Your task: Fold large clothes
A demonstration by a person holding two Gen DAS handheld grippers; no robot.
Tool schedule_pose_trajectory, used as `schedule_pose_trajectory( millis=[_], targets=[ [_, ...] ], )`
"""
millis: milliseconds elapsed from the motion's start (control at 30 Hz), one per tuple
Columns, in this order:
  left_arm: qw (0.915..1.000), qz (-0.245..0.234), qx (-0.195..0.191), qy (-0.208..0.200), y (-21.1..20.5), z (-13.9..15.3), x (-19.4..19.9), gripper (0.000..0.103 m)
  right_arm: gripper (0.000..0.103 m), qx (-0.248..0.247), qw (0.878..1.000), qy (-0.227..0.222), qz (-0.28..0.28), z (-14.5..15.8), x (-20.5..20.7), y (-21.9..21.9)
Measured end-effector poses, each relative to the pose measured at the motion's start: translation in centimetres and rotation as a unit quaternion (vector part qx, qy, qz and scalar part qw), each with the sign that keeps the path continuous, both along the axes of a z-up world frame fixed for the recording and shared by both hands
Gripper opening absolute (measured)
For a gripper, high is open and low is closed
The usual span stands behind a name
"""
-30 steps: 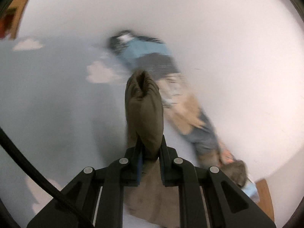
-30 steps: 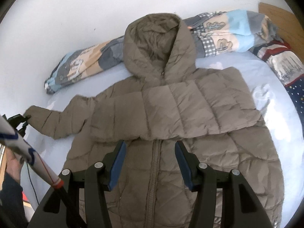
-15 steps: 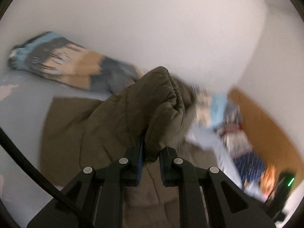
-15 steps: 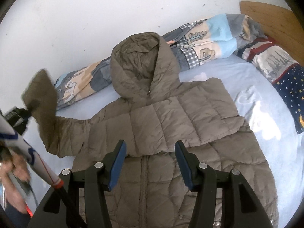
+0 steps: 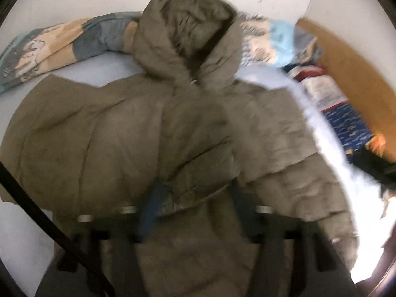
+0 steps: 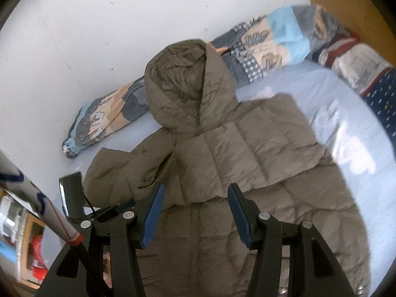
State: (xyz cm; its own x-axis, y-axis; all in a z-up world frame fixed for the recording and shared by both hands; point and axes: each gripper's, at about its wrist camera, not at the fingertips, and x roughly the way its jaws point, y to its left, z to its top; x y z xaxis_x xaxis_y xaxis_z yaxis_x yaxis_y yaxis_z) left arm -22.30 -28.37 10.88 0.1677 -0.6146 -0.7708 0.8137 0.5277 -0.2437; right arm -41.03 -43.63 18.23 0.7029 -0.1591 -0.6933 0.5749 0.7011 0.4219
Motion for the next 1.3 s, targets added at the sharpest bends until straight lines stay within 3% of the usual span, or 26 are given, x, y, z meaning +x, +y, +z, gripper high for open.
schedule_pose_trajectory(
  millis=[100, 167, 233, 300, 400, 500, 633, 733, 767, 867, 1033, 1200, 1300],
  targets=[
    [0.9990, -0.003, -0.042, 0.015, 1.6, 2.8, 0.6, 0.064, 0.058, 0.040, 0.999, -0.012, 0.005, -1.1, 0.4, -0.5],
    [0.9976, 0.018, -0.066, 0.002, 3.1, 5.1, 1.1, 0.065, 0.058, 0.075, 0.997, -0.023, 0.010, -1.9, 1.0, -0.8],
    [0.9949, 0.061, -0.079, -0.016, 5.5, 7.2, 2.5, 0.071, 0.060, 0.100, 0.994, -0.032, 0.025, -2.6, 1.9, -0.9],
    [0.9905, 0.120, -0.061, -0.031, 7.8, 7.9, 4.1, 0.075, 0.060, 0.126, 0.990, -0.039, 0.040, -3.8, 3.3, -0.8],
    [0.9702, 0.237, -0.041, -0.030, 12.9, 6.7, 7.5, 0.077, 0.061, 0.174, 0.983, -0.047, 0.049, -6.0, 5.3, -0.5],
    [0.9527, 0.302, -0.029, -0.001, 16.3, 4.1, 10.6, 0.077, 0.061, 0.191, 0.979, -0.040, 0.053, -7.9, 7.2, 0.1],
    [0.9415, 0.334, -0.026, 0.040, 17.7, 2.1, 12.9, 0.077, 0.056, 0.207, 0.977, -0.032, 0.048, -10.2, 9.0, 0.1],
    [0.9475, 0.316, -0.025, 0.044, 16.3, 1.6, 13.2, 0.077, 0.023, 0.204, 0.976, -0.033, 0.065, -10.2, 9.6, 0.6],
    [0.9514, 0.305, -0.021, 0.038, 15.3, 1.6, 13.1, 0.077, 0.020, 0.190, 0.979, -0.029, 0.068, -9.8, 9.7, 0.8],
    [0.9585, 0.283, -0.015, 0.029, 13.7, 1.7, 12.6, 0.077, 0.018, 0.163, 0.985, -0.030, 0.046, -8.4, 8.8, 0.3],
    [0.9658, 0.257, -0.006, 0.036, 12.3, 1.0, 11.5, 0.077, 0.017, 0.070, 0.997, 0.012, -0.012, -5.1, 6.4, -2.3],
    [0.9739, 0.224, 0.019, 0.030, 9.7, -0.2, 9.9, 0.077, 0.017, 0.001, 0.995, 0.057, -0.085, -3.4, 3.7, -6.4],
    [0.9787, 0.201, 0.041, 0.015, 8.2, -0.9, 8.8, 0.077, 0.017, 0.003, 0.992, 0.071, -0.103, -4.4, 2.8, -8.2]
  ],
)
